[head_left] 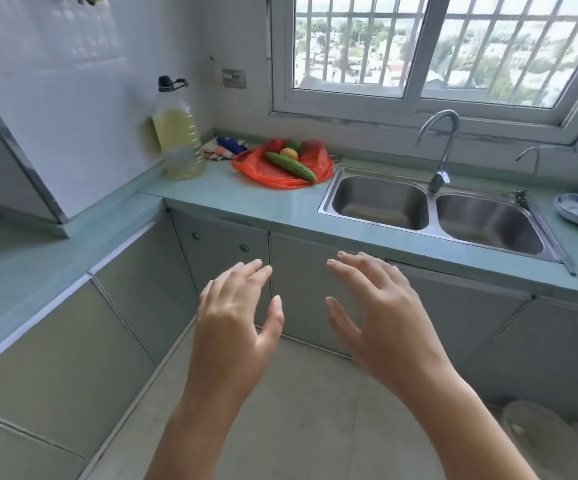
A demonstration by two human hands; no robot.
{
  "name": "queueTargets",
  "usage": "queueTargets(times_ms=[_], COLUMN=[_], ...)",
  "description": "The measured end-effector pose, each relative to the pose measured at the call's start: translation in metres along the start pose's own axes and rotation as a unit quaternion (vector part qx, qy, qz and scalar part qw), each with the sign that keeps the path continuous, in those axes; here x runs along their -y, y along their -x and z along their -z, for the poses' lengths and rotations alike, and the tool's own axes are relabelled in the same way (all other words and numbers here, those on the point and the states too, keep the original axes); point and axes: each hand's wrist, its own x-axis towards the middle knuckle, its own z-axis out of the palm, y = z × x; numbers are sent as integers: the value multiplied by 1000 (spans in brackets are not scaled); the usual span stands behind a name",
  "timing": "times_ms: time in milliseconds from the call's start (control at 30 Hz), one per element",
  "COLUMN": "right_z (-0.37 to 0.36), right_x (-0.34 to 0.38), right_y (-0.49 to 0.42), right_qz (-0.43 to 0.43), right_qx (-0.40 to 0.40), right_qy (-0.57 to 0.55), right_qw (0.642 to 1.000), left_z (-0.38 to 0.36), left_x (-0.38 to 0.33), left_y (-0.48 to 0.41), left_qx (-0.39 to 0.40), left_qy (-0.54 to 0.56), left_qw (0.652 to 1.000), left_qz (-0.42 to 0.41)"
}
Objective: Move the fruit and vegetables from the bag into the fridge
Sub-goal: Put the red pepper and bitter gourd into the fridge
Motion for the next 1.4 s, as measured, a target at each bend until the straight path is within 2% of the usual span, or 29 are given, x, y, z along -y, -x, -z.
queueTargets(times_ms=[400, 600, 800, 900, 1167, 1400], right_z=[-118, -164, -199, -216, -270, -323], right_x=[-15, -81, -151, -181, -237, -261], right_y=[-164, -236, -322, -359, -423, -473], right_qz=[9, -14, -36, -38, -59, -79], right_qx=[4, 4, -17, -9, 34, 64], right_qy=[-23, -20, -13, -24, -23, -17], right_qw=[1000, 1000, 999, 999, 997, 995], left_z=[-51, -117, -186, -216, -272, -309], left_x=[122, 157, 165, 169, 223, 277], left_y=[-124, -199, -314, -358, -414, -473], left_qx=[26, 48, 94, 91, 112, 138], left_qy=[16, 4, 2, 25, 38, 46], left_qw=[999, 999, 996, 996, 991, 987], left_qz=[35, 25, -2, 7, 58, 66])
